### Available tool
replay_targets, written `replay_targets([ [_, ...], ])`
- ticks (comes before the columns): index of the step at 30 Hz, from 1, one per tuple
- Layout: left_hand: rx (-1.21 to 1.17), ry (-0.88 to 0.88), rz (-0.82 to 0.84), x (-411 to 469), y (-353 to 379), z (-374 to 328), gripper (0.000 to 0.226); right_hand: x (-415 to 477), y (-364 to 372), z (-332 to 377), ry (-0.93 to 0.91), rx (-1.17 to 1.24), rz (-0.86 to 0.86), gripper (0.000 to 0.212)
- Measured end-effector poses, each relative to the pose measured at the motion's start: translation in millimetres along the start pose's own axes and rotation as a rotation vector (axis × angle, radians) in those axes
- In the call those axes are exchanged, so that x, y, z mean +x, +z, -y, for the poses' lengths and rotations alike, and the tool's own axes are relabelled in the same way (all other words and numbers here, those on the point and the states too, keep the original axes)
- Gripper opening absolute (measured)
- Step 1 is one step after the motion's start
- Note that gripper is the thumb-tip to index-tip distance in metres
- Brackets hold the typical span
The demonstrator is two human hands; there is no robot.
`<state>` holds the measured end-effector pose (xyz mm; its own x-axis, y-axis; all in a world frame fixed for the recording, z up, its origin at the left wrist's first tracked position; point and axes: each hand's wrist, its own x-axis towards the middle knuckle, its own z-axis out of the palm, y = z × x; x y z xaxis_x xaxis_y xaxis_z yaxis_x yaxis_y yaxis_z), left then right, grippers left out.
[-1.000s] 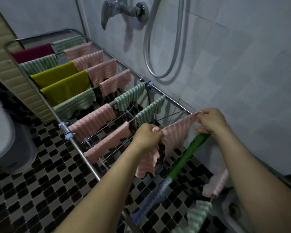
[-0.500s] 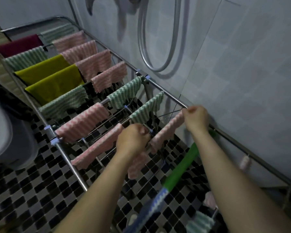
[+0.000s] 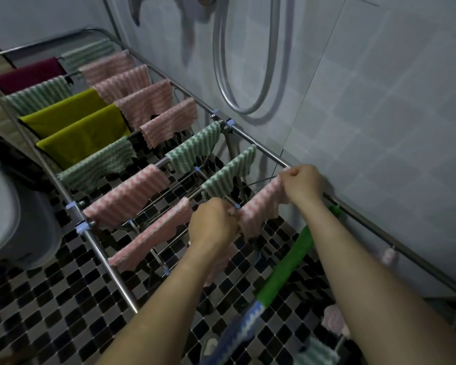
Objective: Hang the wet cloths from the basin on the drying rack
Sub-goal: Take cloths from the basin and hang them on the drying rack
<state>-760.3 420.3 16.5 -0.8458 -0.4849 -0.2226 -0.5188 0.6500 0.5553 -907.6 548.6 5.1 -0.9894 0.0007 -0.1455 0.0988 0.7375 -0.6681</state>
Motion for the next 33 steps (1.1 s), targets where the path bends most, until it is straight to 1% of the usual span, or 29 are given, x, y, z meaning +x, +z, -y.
replay_targets([
  [3, 0.048, -0.005, -0.001, -1, 1, 0, 0.032, -1, -2, 2, -0.08, -0.005, -0.031, 0.02],
  [5, 0.089, 0.02, -0.004, -3, 0, -1, 0.024, -3, -4, -2, -0.096, -0.02, -0.022, 0.023],
  [7, 0.08, 0.055, -0.013, -5, -2, -2, 0.019, -7, -5, -5, -0.142, -0.065, 0.017, 0.023],
  [10, 0.088, 0.093, 0.014, -5, 1, -5, 0.024, -12, -3, -10, -0.255, -0.153, 0.051, 0.024],
  [13, 0.113, 0.106, 0.0, -2, 5, -5, 0.032, -18, 0, -13, -0.322, -0.251, 0.027, 0.025],
  [16, 0.106, 0.118, 0.003, 0, 7, -3, 0.041, -25, 0, -13, -0.342, -0.273, 0.023, 0.027],
  [18, 0.083, 0.128, 0.013, -2, 4, -5, 0.035, -28, -2, -10, -0.318, -0.305, 0.061, 0.03],
  [20, 0.01, 0.128, 0.032, -4, -1, -5, 0.029, -32, -9, -1, -0.27, -0.329, 0.123, 0.036],
  [21, -0.055, 0.131, 0.047, -6, -6, -5, 0.028, -35, -15, 4, -0.239, -0.275, 0.173, 0.038],
  [22, -0.135, 0.142, 0.071, -8, -13, -4, 0.027, -40, -21, 10, -0.191, -0.151, 0.254, 0.039],
  [23, -0.232, 0.154, 0.106, -12, -22, -3, 0.025, -48, -28, 16, -0.126, 0.027, 0.37, 0.038],
  [25, -0.468, 0.164, 0.212, -24, -42, -4, 0.018, -71, -44, 26, 0.024, 0.398, 0.673, 0.035],
  [26, -0.592, 0.153, 0.268, -31, -52, -4, 0.016, -84, -49, 27, 0.056, 0.514, 0.81, 0.035],
  [28, -0.843, 0.099, 0.343, -43, -68, -4, 0.016, -108, -54, 26, 0.058, 0.637, 1.014, 0.037],
  [30, -1.059, 0.025, 0.349, -53, -77, -4, 0.017, -129, -53, 25, 0.062, 0.691, 1.113, 0.036],
  [31, -1.134, 0.005, 0.336, -59, -80, -3, 0.018, -141, -52, 26, 0.071, 0.712, 1.127, 0.034],
  [33, -1.238, -0.027, 0.309, -67, -81, -4, 0.019, -155, -46, 27, 0.102, 0.768, 1.102, 0.029],
])
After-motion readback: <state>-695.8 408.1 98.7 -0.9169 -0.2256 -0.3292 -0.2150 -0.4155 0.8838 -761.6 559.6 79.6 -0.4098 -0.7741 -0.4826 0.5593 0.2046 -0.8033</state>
